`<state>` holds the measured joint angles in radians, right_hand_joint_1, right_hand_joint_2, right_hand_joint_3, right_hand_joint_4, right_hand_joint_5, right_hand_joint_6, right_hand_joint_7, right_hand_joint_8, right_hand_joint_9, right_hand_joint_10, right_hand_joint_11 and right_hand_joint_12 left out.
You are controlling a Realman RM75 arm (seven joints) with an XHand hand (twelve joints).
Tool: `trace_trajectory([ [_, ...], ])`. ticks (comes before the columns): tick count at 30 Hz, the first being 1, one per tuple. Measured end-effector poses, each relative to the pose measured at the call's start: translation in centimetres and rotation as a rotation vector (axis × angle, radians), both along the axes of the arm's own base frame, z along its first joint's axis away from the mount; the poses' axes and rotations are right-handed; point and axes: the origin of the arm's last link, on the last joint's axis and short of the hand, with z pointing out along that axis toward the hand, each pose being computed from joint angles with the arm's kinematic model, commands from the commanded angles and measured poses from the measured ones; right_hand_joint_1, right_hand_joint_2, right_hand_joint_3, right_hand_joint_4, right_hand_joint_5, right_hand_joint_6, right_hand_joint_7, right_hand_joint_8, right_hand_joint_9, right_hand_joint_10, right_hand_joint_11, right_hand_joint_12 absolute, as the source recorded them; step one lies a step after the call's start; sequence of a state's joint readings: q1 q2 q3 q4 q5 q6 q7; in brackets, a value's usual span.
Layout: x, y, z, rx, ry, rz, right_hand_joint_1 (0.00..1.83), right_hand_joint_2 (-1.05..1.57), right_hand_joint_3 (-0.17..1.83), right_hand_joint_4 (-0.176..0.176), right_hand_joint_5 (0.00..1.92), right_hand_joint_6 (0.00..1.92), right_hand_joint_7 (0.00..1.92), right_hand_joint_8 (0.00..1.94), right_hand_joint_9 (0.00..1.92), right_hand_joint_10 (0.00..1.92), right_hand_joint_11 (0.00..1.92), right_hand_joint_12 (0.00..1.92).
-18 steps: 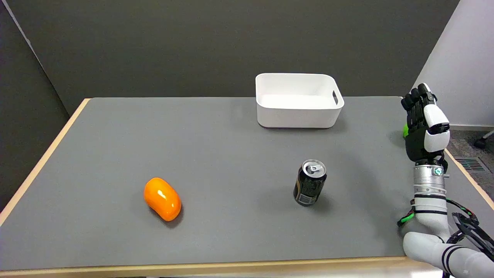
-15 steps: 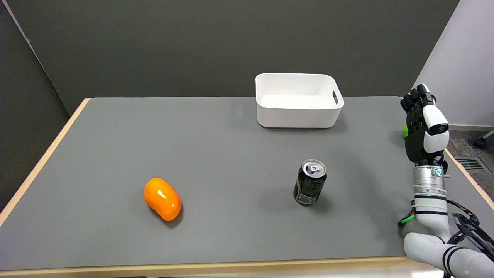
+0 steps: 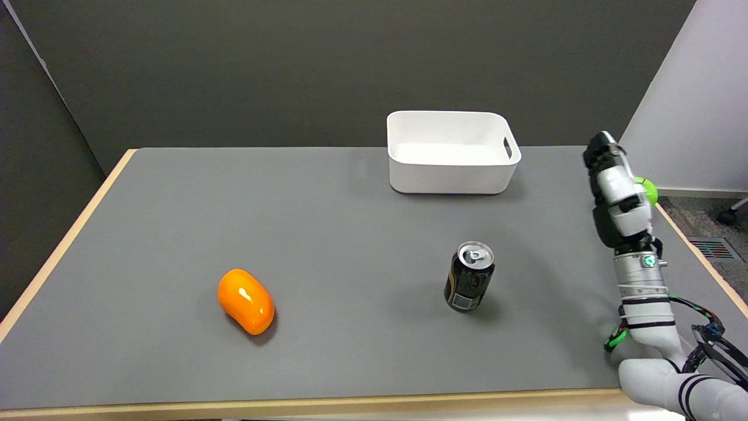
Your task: Pick up the black can.
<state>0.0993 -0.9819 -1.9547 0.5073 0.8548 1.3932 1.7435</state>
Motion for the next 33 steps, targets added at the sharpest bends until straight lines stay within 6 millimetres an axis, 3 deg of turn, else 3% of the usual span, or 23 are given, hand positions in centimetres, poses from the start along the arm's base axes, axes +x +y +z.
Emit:
trace_trajectory([
  [10, -1.1, -0.1, -3.5, 0.200, 0.060, -0.074, 0.22, 0.65, 0.84, -0.118, 0.00, 0.16, 0.00, 0.07, 0.00, 0.00, 0.00, 0.00],
  [11, -1.3, -0.1, -3.9, 0.214, 0.063, -0.080, 0.24, 0.68, 0.76, -0.110, 0.00, 0.27, 0.00, 0.20, 0.00, 0.12, 0.00, 0.00],
  [13, -1.7, 0.0, -4.6, 0.235, 0.071, -0.092, 0.23, 0.68, 0.74, -0.110, 0.01, 0.28, 0.00, 0.23, 0.00, 0.16, 0.00, 0.00],
  [22, -3.4, 0.2, -7.7, 0.327, 0.137, -0.159, 0.16, 0.57, 0.92, -0.110, 0.05, 0.19, 0.00, 0.16, 0.00, 0.09, 0.00, 0.01],
  [33, -4.2, 0.0, -9.6, 0.400, 0.199, -0.203, 0.16, 0.57, 0.93, -0.115, 0.05, 0.22, 0.01, 0.14, 0.00, 0.07, 0.00, 0.10],
])
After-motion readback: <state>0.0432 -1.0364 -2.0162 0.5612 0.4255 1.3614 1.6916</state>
